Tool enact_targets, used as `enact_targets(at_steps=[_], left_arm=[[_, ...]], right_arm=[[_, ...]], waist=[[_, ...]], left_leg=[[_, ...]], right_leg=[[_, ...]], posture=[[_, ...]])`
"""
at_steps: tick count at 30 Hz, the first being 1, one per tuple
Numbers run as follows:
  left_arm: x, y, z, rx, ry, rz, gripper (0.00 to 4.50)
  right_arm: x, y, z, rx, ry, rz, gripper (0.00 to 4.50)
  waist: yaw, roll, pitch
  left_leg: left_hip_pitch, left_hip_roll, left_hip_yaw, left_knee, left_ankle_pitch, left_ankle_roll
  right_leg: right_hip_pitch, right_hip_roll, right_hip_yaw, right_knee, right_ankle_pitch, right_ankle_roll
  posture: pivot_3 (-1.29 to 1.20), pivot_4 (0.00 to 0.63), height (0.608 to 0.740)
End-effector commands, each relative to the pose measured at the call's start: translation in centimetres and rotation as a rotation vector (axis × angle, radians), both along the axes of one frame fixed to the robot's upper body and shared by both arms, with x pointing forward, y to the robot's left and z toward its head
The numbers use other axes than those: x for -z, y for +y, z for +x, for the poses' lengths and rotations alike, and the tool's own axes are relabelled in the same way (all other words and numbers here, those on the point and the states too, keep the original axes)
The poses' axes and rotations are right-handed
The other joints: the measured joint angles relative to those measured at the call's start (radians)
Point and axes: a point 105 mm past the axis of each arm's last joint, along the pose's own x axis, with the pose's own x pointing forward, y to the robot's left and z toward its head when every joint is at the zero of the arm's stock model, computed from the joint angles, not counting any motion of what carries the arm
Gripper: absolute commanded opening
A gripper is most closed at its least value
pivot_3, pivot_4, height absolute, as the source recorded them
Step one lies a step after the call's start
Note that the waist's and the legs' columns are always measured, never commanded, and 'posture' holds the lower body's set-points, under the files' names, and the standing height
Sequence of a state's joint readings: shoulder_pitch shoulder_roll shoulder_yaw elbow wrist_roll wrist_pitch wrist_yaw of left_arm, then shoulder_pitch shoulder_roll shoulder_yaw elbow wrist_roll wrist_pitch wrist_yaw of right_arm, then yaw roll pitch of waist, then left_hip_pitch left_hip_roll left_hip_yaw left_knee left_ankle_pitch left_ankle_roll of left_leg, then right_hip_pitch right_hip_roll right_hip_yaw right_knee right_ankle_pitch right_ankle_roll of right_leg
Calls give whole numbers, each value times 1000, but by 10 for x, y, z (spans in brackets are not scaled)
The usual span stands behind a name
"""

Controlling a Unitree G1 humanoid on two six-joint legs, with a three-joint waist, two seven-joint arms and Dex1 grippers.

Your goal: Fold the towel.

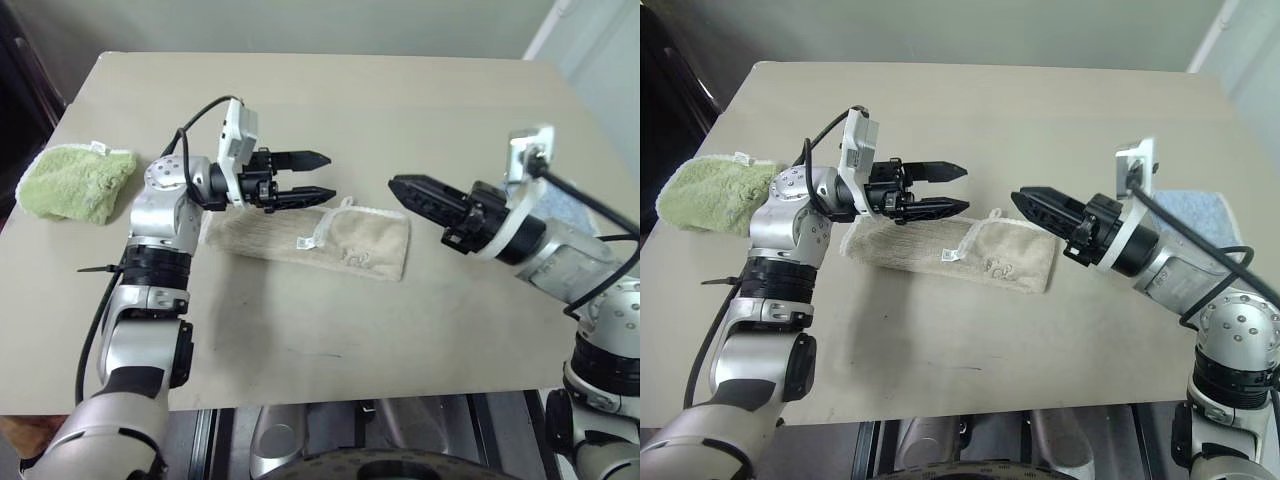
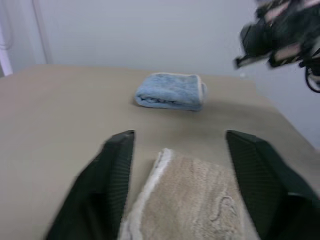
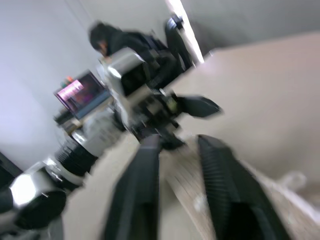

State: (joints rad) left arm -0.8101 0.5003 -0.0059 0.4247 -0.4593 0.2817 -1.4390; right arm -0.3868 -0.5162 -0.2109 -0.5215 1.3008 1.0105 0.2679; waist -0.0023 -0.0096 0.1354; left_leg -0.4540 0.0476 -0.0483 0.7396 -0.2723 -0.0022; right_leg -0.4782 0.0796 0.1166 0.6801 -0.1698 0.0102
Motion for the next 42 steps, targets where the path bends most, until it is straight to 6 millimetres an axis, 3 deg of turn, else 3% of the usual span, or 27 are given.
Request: enact_targets(at_steps=[1, 5, 6, 17, 21, 28, 36, 39, 42], left_arm=[[-6, 0, -14, 67, -2, -20, 1551], [3, -1, -21, 93, 18, -3, 112], [5, -3, -22, 100, 25, -1, 51], [55, -34, -17, 90, -28, 120, 51], [82, -36, -12, 84, -18, 178, 51], [111, -31, -16, 106, 15, 257, 51], [120, -26, -24, 127, 35, 285, 51], [117, -28, -24, 122, 35, 266, 51], [102, -30, -15, 79, 47, 190, 51]], right_arm=[[-3, -2, 2, 38, -72, -9, 0], [7, -3, 9, 87, -88, -56, 0], [11, -3, 11, 103, -90, -67, 0], [68, -5, 48, 276, -68, -235, 0], [87, -5, 64, 341, -61, -297, 0], [118, 3, 72, 370, -39, -367, 0], [154, 8, 65, 360, -69, -520, 0], [157, 3, 67, 373, -82, -554, 0], [151, -1, 73, 402, -94, -535, 0]], waist=[[0, 0, 0], [0, 0, 0], [0, 0, 0], [4, 0, 0], [4, 0, 0], [4, 0, 0], [3, 1, 0], [3, 1, 0], [3, 1, -1]], left_leg=[[0, 0, 0, 0, 0, 0], [0, 0, 0, 0, 0, 0], [0, 0, 0, 0, 0, 0], [2, 0, 0, 0, 0, 0], [2, 0, 0, 0, 0, 0], [1, 0, -1, 0, 0, 0], [5, 0, -1, 0, 0, 0], [9, 0, -1, 0, 0, 0], [11, 0, -1, 0, 0, 0]], right_leg=[[0, 0, 0, 0, 0, 0], [0, 0, 0, 0, 0, 0], [0, 0, 0, 0, 0, 0], [1, 0, 0, 0, 2, -1], [1, 0, -1, 0, 3, -3], [0, 0, -1, 0, 4, -4], [4, -1, -2, 0, 4, -5], [9, -1, -1, 0, 3, -4], [10, -1, -2, -1, -4, 0]], posture=[[0, 150, 703], [0, 150, 703], [0, 150, 703], [0, 150, 703], [0, 150, 703], [0, 150, 703], [0, 150, 703], [0, 150, 703], [0, 150, 703]])
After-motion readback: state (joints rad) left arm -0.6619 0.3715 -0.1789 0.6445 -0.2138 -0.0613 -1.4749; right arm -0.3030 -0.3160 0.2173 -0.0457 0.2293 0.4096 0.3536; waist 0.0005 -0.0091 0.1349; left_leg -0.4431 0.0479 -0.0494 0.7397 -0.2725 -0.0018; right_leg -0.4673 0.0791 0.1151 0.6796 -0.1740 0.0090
